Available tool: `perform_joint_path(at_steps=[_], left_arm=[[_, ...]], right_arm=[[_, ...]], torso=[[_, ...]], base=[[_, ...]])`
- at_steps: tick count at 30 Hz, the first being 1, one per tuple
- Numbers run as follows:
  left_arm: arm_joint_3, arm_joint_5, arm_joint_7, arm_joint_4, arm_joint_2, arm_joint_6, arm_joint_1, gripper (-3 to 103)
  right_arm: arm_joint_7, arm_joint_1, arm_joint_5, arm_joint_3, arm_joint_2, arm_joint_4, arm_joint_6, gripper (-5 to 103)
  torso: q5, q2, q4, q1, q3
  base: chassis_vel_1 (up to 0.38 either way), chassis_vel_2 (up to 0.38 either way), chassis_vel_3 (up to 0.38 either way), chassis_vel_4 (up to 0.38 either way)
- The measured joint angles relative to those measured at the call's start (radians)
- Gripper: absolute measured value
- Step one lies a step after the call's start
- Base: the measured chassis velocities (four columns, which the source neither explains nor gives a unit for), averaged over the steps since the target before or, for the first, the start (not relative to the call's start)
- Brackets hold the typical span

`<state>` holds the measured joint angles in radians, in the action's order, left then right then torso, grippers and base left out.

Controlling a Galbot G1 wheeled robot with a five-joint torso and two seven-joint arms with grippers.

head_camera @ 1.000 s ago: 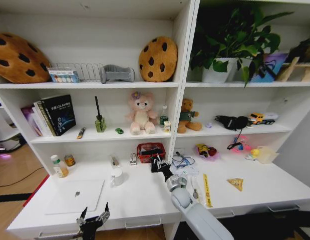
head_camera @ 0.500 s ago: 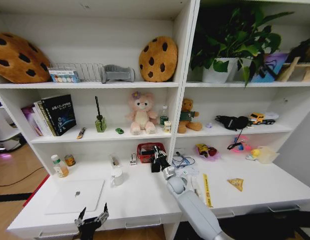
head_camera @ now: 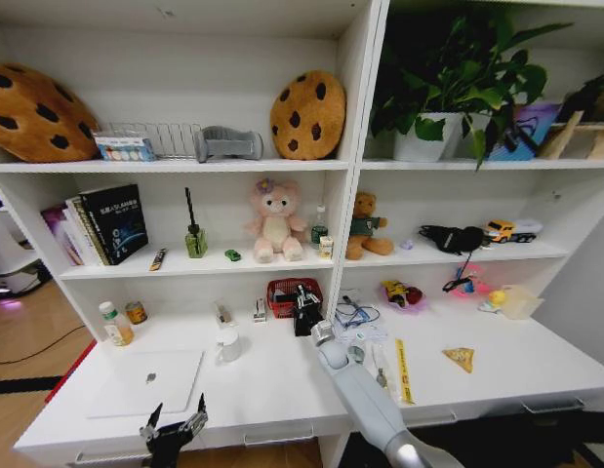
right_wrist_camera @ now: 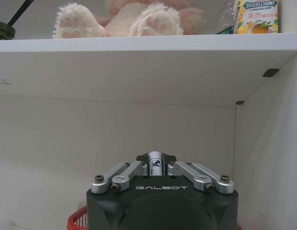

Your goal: Organize the objects on the table.

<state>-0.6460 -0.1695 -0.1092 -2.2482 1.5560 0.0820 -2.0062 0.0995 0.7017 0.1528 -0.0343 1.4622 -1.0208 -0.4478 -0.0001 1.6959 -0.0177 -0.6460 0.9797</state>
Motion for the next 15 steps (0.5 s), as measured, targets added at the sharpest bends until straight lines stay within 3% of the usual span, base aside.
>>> perform_joint_path(at_steps=[4, 15], left_arm=[[-0.004, -0.009, 0.002, 0.004, -0.006, 0.000, 0.001, 100], [-0.010, -0.021, 0.002, 0.008, -0.004, 0.003, 0.001, 100]], right_arm=[[-0.001, -0.020, -0.026, -0.011, 0.033, 0.041, -0.036, 13], [0.001, -0.032, -0.030, -0.013, 0.036, 0.087, -0.045, 13]], torso=[[0.0000, 0.000, 0.0002, 0.000, 0.000], [0.0001, 0.000, -0.0001, 0.000, 0.000]], base=[[0.000, 0.000, 0.000, 0.000], [0.000, 0.000, 0.000, 0.000]])
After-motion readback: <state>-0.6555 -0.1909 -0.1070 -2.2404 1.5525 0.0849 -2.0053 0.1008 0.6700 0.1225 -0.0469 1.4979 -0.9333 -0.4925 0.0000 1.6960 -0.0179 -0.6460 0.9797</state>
